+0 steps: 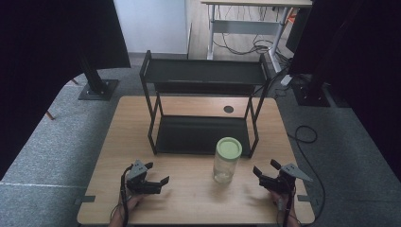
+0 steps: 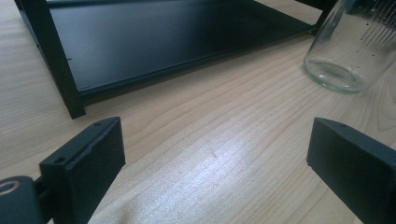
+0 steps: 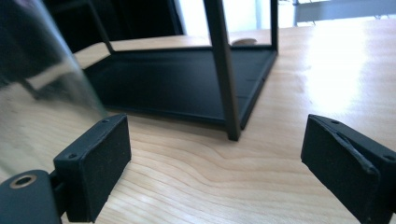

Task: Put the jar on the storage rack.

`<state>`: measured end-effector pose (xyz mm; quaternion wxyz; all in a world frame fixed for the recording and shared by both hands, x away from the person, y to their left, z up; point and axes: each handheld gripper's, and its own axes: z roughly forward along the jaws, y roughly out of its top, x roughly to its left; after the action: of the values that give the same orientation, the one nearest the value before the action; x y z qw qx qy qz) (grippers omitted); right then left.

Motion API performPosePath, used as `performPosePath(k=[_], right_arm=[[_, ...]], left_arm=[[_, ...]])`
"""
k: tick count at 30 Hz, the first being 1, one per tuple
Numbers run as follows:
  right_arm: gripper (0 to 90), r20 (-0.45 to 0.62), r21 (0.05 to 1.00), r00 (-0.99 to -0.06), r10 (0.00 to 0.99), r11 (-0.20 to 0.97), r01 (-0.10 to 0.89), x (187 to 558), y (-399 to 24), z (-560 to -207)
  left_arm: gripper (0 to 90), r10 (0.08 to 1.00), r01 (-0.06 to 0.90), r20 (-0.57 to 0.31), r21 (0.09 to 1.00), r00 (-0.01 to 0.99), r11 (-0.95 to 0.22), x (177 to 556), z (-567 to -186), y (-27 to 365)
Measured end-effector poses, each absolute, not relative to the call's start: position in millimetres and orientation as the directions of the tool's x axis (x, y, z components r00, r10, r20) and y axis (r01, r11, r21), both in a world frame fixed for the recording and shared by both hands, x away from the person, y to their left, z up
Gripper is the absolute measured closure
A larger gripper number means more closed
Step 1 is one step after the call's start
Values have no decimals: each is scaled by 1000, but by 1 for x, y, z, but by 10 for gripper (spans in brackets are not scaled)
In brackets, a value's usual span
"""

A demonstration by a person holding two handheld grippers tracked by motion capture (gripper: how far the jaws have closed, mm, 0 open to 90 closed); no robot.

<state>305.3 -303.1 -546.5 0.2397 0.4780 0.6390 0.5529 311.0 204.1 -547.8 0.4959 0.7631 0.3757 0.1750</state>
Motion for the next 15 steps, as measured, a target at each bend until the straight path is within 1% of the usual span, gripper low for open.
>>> performPosePath(k=[7,15], right_arm=[[65,227,938,-493,840,-51,344,297,-301,-537],[45,194,941,-563,803,10,338,290,-291,-530]], left_arm=[[39,738,410,-127,886,663,-216,313,-548,206],[39,737,416,-139,885,662,-207,314,-548,207]])
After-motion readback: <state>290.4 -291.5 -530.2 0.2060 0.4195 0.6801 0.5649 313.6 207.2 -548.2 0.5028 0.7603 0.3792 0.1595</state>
